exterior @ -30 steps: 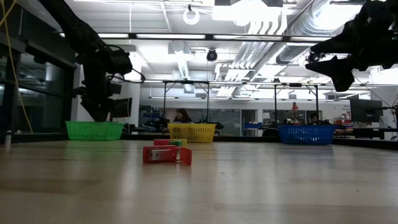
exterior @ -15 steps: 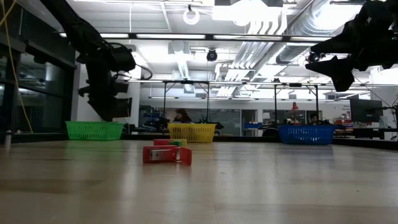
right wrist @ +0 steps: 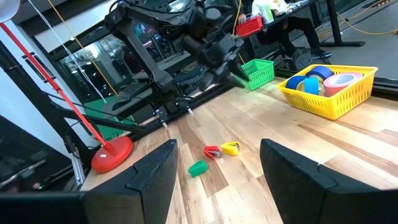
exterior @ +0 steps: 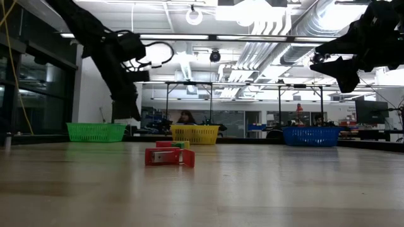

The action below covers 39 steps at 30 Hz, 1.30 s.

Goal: Pick and place Stapler, Stapler remover, tape
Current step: Put the red stapler into the green bin

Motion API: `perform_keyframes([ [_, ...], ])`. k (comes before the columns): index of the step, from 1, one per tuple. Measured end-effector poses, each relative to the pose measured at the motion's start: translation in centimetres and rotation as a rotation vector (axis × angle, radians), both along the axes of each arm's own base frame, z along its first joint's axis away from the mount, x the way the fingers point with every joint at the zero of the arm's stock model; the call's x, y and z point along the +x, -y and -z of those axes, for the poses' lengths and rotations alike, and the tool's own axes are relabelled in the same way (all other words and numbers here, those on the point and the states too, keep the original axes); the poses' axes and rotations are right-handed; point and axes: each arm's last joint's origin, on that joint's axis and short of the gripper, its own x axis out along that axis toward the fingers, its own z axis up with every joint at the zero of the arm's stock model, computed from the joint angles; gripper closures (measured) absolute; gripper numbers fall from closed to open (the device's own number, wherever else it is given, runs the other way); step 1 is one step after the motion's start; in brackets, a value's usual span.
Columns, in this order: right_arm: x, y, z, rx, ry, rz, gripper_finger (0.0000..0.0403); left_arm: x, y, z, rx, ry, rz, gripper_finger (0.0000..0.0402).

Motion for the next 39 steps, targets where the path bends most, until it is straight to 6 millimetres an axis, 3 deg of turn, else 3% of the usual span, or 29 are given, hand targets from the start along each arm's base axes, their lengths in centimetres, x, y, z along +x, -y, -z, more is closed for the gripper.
perform_keyframes([
  [7, 0.0, 0.0, 0.0, 0.000, 0.000, 0.000, 0.0182, 2.3, 3.6, 0.0, -0.089, 0.057, 0.240, 0.0290],
  [12, 0.0, 0.0, 0.0, 0.000, 0.000, 0.000, 0.0182, 3.9, 7.4, 0.0, -0.127, 0.071, 0.467, 0.0290],
  [20, 0.0, 0.0, 0.0, 0.000, 0.000, 0.000, 0.0182, 5.6, 13.6, -0.4, 0.084, 0.065, 0.997, 0.0290],
  [23, 0.0, 0.0, 0.0, 0.000, 0.000, 0.000, 0.0183, 6.6, 15.4, -0.5, 0.138, 0.084, 1.107, 0.0290],
  [29, 0.0, 0.0, 0.0, 0.000, -0.001, 0.000, 0.0182, 8.3, 17.3, -0.9, 0.166, 0.101, 1.148, 0.0288],
  [33, 0.0, 0.0, 0.0, 0.000, -0.001, 0.000, 0.0183, 9.5, 17.9, -0.9, 0.164, 0.121, 1.159, 0.0261],
  [36, 0.0, 0.0, 0.0, 0.000, -0.001, 0.000, 0.0182, 10.5, 17.9, -1.2, 0.076, 0.186, 1.018, 0.0223],
  [39, 0.0, 0.0, 0.0, 0.000, -0.001, 0.000, 0.0182, 11.1, 17.8, -1.4, -0.147, 0.241, 0.732, 0.0184],
])
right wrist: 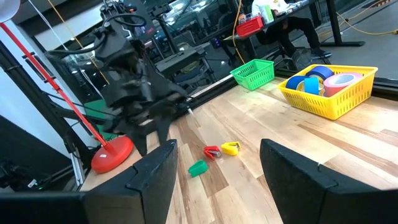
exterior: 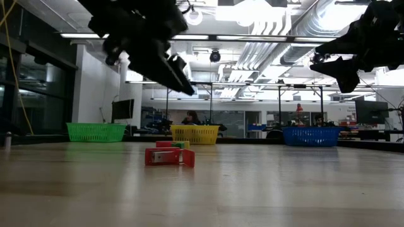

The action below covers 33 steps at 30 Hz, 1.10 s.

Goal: Pick and place Stapler, Stapler remover, tape
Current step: Put the red stapler into the green bin

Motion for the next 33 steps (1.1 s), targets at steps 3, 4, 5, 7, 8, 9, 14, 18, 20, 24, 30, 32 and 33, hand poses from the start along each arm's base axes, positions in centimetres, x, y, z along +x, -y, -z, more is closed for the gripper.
perform_keyframes([
  [3, 0.0, 0.0, 0.0, 0.000, 0.000, 0.000, 0.0183, 0.0, 0.2, 0.1, -0.252, -0.070, -0.224, 0.0158],
  [4, 0.0, 0.0, 0.0, 0.000, 0.000, 0.000, 0.0183, -0.1, 0.5, 0.1, -0.311, -0.091, -0.271, 0.0153],
  [5, 0.0, 0.0, 0.0, 0.000, 0.000, 0.000, 0.0182, -0.1, 0.7, 0.1, -0.355, -0.108, -0.305, 0.0149],
  [7, 0.0, 0.0, 0.0, 0.000, 0.000, 0.000, 0.0182, -0.3, 1.4, 0.2, -0.406, -0.130, -0.365, 0.0147],
  [8, 0.0, 0.0, 0.0, 0.000, 0.000, 0.000, 0.0183, -0.3, 1.7, 0.2, -0.417, -0.135, -0.395, 0.0146],
  [9, 0.0, 0.0, 0.0, 0.000, 0.000, 0.000, 0.0183, -0.4, 2.1, 0.3, -0.419, -0.136, -0.414, 0.0146],
  [14, 0.0, 0.0, 0.0, 0.000, 0.000, 0.000, 0.0182, -0.7, 3.8, 0.3, -0.457, -0.121, -0.527, 0.0146],
  [18, 0.0, 0.0, 0.0, 0.000, 0.000, 0.000, 0.0183, -0.8, 4.4, 0.2, -0.528, -0.114, -0.632, 0.0146],
  [20, 0.0, 0.0, 0.0, 0.000, 0.000, 0.000, 0.0182, -0.8, 4.7, 0.2, -0.563, -0.106, -0.690, 0.0148],
  [24, 0.0, 0.0, 0.0, 0.000, 0.000, 0.000, 0.0182, -0.8, 5.8, 1.5, -0.627, -0.144, -0.799, 0.0149],
  [30, 0.0, 0.0, 0.0, 0.000, -0.004, 0.000, 0.0182, 0.0, 6.8, 3.2, -0.744, -0.273, -0.870, 0.0150],
  [32, 0.1, 0.0, 0.1, 0.001, -0.011, 0.000, 0.0183, 0.6, 7.0, 2.9, -0.733, -0.299, -0.897, 0.0150],
  [33, 0.1, 0.0, 0.1, 0.002, -0.014, 0.000, 0.0183, 0.9, 7.1, 2.6, -0.719, -0.313, -0.907, 0.0150],
])
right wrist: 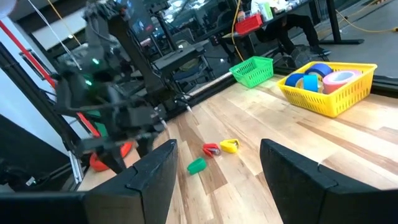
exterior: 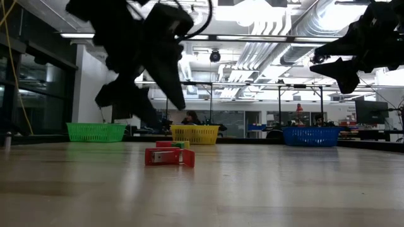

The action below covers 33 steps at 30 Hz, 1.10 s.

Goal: Pick and place Stapler, Stapler remover, tape
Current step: Put the red stapler into the green bin

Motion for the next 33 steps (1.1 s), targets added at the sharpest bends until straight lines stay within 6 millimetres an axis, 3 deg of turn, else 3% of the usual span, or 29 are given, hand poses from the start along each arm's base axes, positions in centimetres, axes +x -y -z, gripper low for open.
perform_keyframes([
  [7, 0.0, 0.0, 0.0, 0.000, 0.002, 0.000, 0.0182, 3.0, 0.9, -2.0, 0.048, -0.173, 0.019, 0.0150],
  [15, 0.0, 0.0, 0.0, 0.000, 0.002, 0.000, 0.0182, 6.5, 1.9, -1.1, 0.066, -0.199, 0.039, 0.0150],
  [24, 0.1, 0.0, 0.2, 0.002, -0.020, 0.000, 0.0183, 7.4, 2.2, 0.6, 0.080, -0.243, 0.025, 0.0150],
  [33, 0.2, 0.0, 0.2, 0.003, -0.026, 0.000, 0.0183, 6.5, 3.2, 1.4, 0.084, -0.322, 0.040, 0.0150],
])
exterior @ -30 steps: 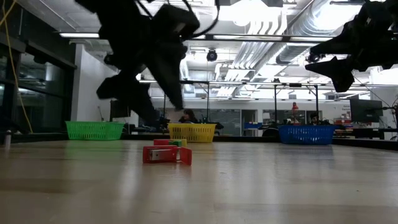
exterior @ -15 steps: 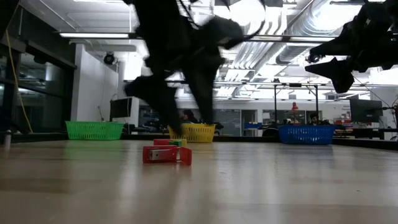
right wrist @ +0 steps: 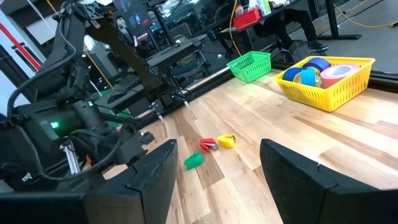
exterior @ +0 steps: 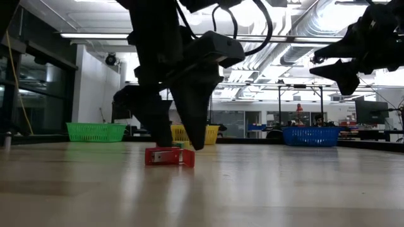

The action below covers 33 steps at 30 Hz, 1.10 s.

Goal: Pick and place Stapler, Stapler remover, tape
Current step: Put the red stapler into the green bin

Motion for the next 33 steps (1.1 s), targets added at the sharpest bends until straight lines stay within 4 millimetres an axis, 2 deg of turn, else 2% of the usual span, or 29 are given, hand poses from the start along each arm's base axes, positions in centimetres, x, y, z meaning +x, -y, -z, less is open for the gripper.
perform_keyframes([
  [18, 0.0, 0.0, 0.0, 0.000, -0.002, 0.000, 0.0182, -2.1, 2.2, 0.3, 0.001, -0.137, 0.058, 0.0150],
  [33, 0.0, 0.0, 0.0, 0.000, -0.002, 0.000, 0.0183, -2.5, 2.1, 0.4, 0.064, -0.175, 0.219, 0.0150],
])
